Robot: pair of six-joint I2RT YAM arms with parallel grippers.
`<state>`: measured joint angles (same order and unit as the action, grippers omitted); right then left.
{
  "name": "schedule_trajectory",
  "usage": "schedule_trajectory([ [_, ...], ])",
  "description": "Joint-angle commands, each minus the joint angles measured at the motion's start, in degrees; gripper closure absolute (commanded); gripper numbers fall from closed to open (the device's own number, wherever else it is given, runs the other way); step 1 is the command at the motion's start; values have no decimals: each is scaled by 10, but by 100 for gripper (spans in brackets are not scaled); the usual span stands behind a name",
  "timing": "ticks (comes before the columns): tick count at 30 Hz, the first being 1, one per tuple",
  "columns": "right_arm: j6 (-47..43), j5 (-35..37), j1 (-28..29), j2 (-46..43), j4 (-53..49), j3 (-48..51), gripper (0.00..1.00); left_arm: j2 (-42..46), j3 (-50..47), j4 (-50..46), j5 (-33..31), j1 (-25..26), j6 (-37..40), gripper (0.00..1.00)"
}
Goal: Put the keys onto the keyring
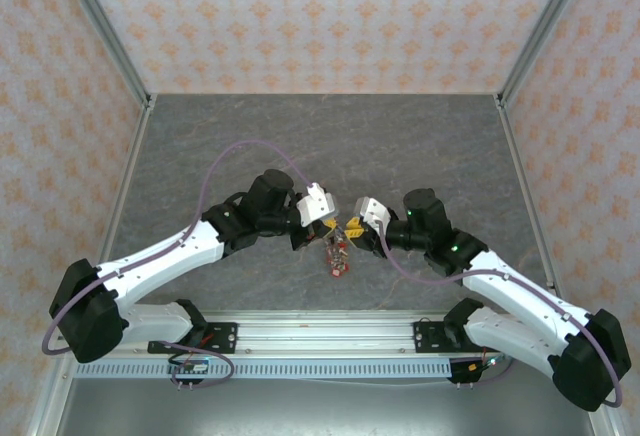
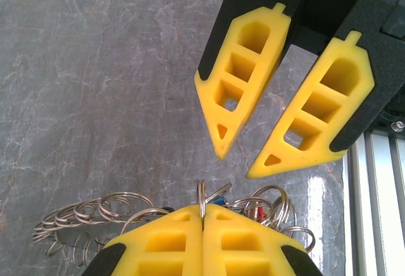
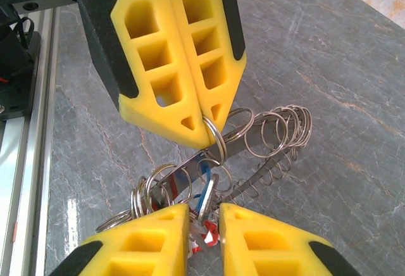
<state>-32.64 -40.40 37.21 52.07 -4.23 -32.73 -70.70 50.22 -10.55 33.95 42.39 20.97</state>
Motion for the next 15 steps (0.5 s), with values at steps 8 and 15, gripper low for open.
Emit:
schedule_trajectory([
  [8,-37,6,5,23,-36,-50,80,4,25,0,-4,10,10,100],
  [15,-5,-22,8,34,14,-41,80,0,30,2,-2,15,7,100],
])
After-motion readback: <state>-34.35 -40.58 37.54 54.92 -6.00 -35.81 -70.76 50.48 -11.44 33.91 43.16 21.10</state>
